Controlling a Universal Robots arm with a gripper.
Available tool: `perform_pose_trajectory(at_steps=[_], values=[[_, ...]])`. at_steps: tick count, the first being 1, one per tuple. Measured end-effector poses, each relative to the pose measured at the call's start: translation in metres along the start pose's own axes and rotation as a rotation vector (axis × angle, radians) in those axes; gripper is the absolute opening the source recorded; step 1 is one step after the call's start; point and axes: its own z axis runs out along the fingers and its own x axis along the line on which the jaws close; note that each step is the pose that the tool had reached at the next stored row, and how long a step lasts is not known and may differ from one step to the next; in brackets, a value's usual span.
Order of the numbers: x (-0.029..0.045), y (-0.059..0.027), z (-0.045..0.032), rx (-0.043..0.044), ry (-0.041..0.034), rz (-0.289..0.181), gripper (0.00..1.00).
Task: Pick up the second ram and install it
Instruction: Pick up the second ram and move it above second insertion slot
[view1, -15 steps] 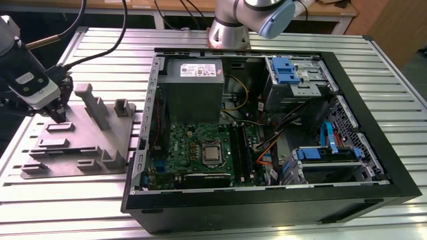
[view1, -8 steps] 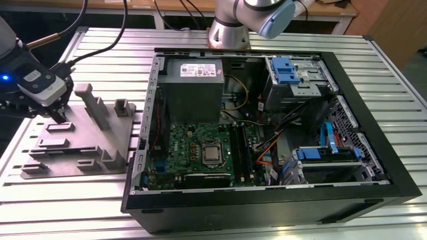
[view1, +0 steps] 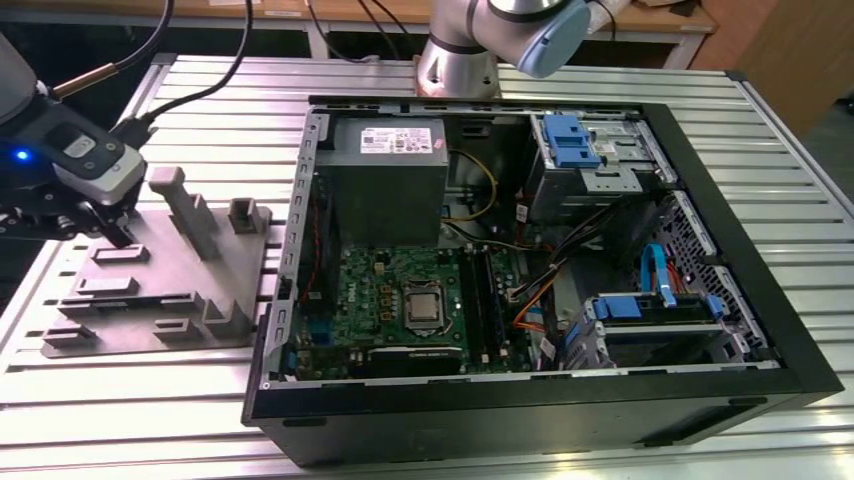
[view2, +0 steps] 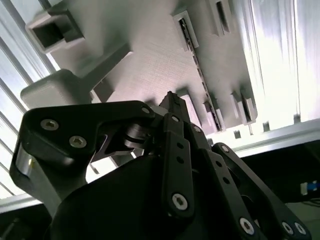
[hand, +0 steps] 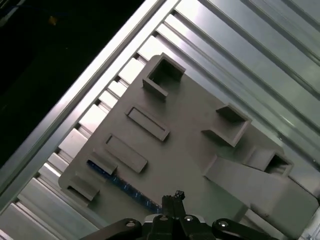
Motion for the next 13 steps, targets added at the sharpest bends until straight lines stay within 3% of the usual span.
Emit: perform_pose_trajectory(at_steps=[13], values=[[0.0003, -0.0003, 0.0052, -0.0150, 0.0107, -0.235, 0.10]])
